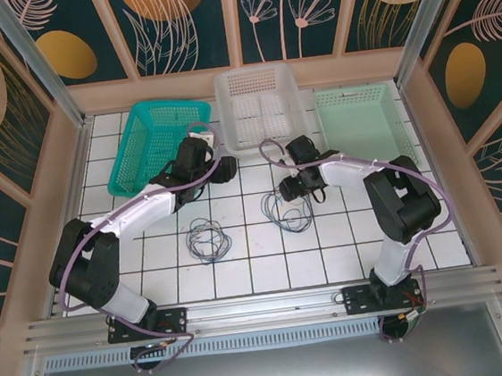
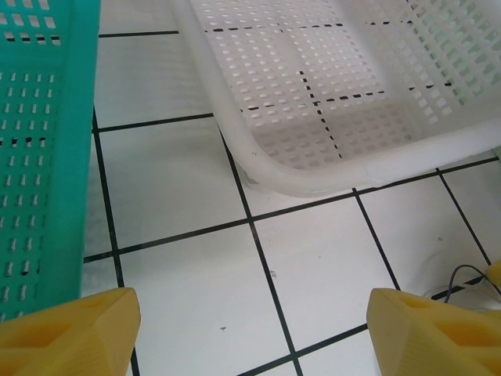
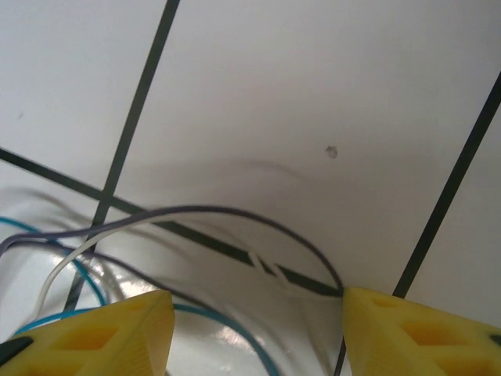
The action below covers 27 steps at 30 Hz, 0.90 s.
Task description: Untangle the cables
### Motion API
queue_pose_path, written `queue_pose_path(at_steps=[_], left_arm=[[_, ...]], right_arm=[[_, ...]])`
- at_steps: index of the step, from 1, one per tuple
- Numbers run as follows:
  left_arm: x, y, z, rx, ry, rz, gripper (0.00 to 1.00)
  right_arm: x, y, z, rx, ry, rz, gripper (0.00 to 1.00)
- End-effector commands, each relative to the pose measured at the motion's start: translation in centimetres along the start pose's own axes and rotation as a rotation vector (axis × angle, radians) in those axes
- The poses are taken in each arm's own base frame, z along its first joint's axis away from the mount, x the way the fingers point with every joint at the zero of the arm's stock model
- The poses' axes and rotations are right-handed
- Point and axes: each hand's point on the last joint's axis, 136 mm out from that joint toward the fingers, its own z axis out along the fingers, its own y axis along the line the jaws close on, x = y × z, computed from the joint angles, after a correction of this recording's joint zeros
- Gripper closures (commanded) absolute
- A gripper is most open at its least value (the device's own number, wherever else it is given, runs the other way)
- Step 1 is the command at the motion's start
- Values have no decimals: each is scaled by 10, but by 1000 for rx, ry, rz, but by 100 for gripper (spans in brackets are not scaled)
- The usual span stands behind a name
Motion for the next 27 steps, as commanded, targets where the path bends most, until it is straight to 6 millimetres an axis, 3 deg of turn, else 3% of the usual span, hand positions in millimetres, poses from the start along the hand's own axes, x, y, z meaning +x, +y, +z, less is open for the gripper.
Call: queue_pose_path(at_steps=[1, 12, 21, 24, 27], left_arm=[[-1, -7, 0, 30, -11, -5, 24], [3, -9, 5, 37, 3, -3, 23], [5, -8, 3, 34, 5, -2, 24], [6, -8, 4, 36, 9, -3, 24], [5, -10, 4, 48, 7, -1, 24]], right_arm=[[-21, -2, 1, 31, -68, -26, 41], [-25, -3, 13, 36, -90, -36, 43], [-23, -3, 14, 32, -99, -51, 70], [-24, -1, 6, 24, -126, -57, 85], [-29, 4, -9, -2, -178, -51, 94]])
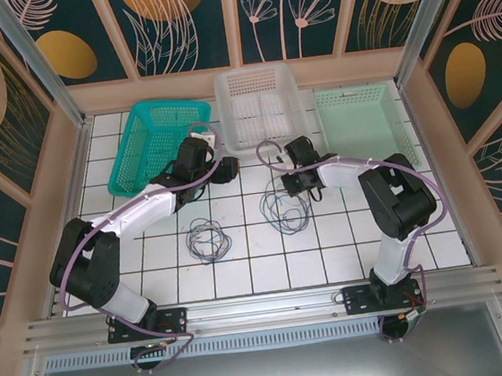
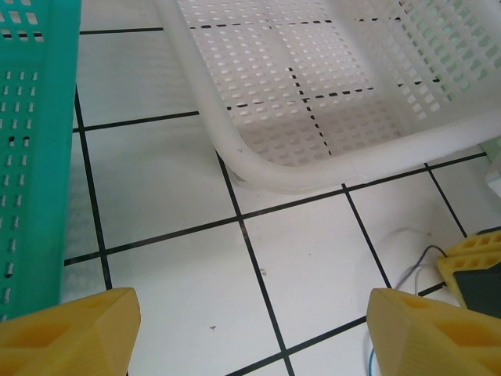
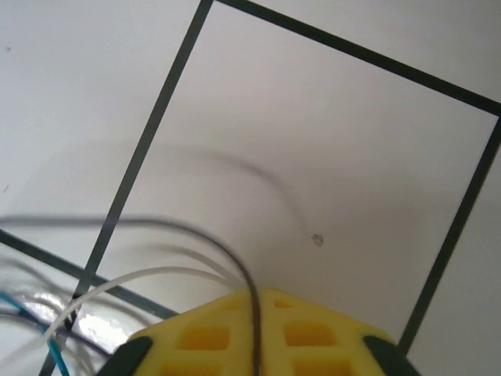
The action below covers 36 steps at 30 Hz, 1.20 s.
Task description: Untangle the cables
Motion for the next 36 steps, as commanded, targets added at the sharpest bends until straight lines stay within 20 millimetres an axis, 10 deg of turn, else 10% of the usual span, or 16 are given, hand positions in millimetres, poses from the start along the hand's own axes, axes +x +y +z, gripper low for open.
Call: queue_pose_path(at_steps=[1, 18, 31, 36], left_arm=[[4, -8, 3, 35, 4, 1, 24], [24, -100, 6, 330, 50, 279, 27], [27, -118, 32, 416, 43, 291, 30], [26, -132, 40, 477, 55, 280, 48]], right_arm=[[-14, 9, -24, -29, -87, -4, 97], [-45, 36, -114, -109, -321, -97, 100], [-42, 47, -131, -168, -425, -143, 100], [-45, 52, -137, -195, -458, -154, 100]])
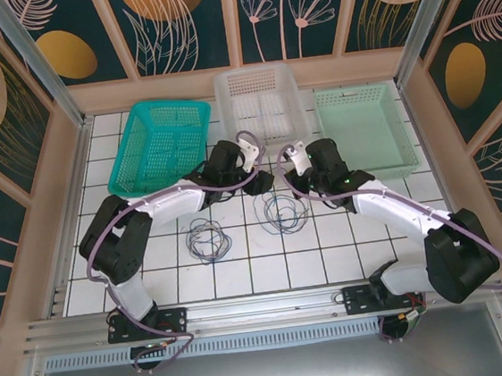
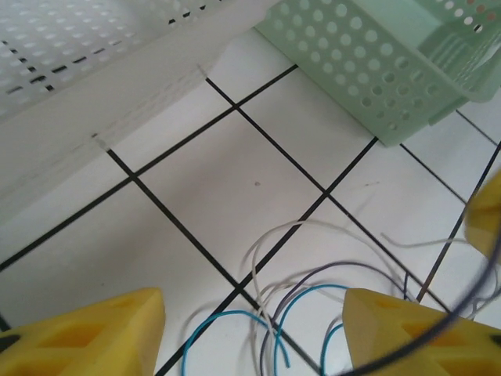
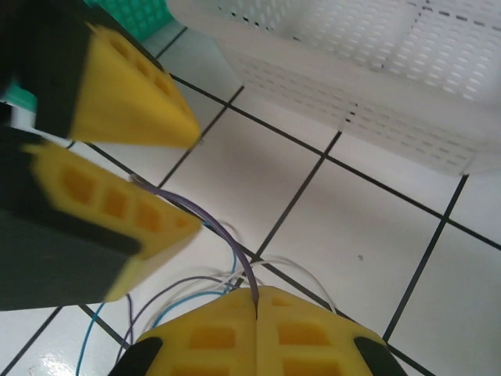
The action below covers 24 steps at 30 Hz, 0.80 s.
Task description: Untangle the cables
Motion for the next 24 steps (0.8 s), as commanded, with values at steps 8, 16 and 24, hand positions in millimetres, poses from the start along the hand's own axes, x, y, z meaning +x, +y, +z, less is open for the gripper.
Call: queue_pose_path(at_steps=[8, 16, 24], left_arm=[[-49, -8, -15, -14, -140, -9, 100], [-98, -32, -57, 44, -286, -37, 100], [-114, -59, -87, 153, -352, -18, 100]], right_arm=[[7, -7, 4, 34, -7, 56, 82], [31, -7, 22, 20, 14, 195, 36], [55, -14, 52, 92, 61, 321, 36]])
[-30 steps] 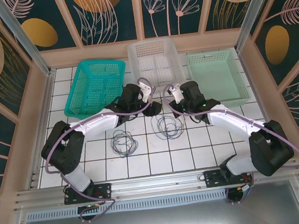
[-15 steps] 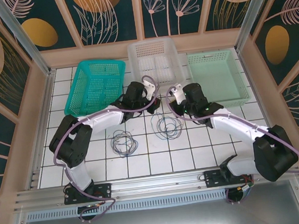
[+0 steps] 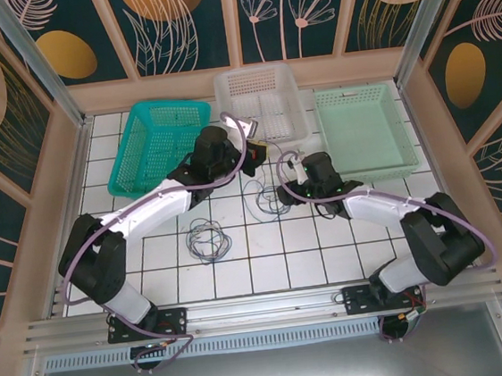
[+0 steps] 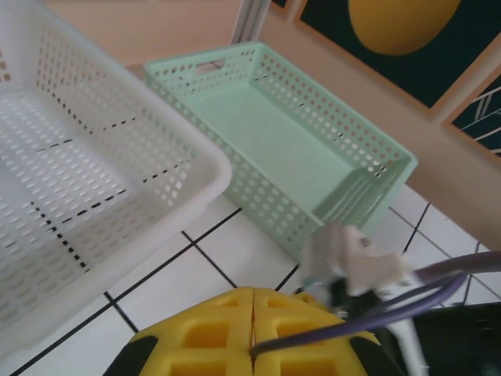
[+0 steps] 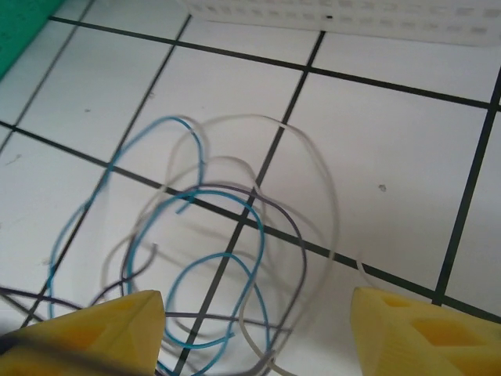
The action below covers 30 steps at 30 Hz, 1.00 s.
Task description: Untangle the cables
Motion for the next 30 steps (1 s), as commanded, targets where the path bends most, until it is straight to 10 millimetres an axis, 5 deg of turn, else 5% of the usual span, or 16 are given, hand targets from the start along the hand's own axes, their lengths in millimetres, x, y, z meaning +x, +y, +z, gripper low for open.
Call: queue_pose_path(at_steps=[1, 12, 30], left_arm=[[-27, -27, -17, 91, -80, 10, 100], [-57, -41, -54, 82, -185, 43, 100], [-197, -45, -119, -177, -517, 201, 100]], right_arm=[[-2, -5, 14, 50, -15, 85, 37], [25, -32, 29, 197, 88, 155, 41], [51, -40, 26, 225, 115, 195, 41]])
